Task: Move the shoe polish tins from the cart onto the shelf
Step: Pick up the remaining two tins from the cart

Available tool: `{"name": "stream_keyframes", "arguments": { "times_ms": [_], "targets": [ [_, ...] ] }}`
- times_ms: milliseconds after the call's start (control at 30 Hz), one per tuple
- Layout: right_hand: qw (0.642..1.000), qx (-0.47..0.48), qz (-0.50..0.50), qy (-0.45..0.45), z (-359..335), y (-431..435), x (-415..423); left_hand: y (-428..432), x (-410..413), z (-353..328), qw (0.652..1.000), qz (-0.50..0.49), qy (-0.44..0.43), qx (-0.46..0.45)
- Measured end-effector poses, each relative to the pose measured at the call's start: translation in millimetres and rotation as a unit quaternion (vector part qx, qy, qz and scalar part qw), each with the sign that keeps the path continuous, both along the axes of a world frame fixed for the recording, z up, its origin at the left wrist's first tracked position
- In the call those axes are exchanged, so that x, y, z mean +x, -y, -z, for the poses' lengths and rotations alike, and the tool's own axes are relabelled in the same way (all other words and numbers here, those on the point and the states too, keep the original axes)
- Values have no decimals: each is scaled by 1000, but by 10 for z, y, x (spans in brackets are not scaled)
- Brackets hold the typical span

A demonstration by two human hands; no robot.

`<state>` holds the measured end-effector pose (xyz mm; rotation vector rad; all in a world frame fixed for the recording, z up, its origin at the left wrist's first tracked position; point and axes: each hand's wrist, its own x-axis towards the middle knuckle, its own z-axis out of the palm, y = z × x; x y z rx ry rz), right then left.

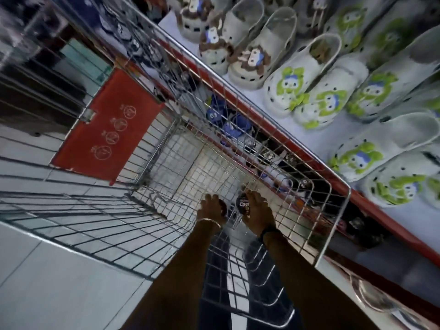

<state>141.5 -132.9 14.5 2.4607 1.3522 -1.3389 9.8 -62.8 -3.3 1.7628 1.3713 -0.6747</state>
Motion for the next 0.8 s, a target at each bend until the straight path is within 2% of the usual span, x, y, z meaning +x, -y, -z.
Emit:
{"name": "stream_keyframes", "arguments": {
  "times_ms": [267, 433, 800],
  "targets": [
    [999, 31, 35, 22, 376, 45, -58, 173, -26, 349, 997, -25, -2, 71],
    [997, 46, 63, 3, 413, -34, -12, 69, -54, 369, 997, 10, 27, 67],
    [987, 114, 105, -30, -306, -253, 79, -351, 30, -418, 987, 49, 62, 137]
  ]
}}
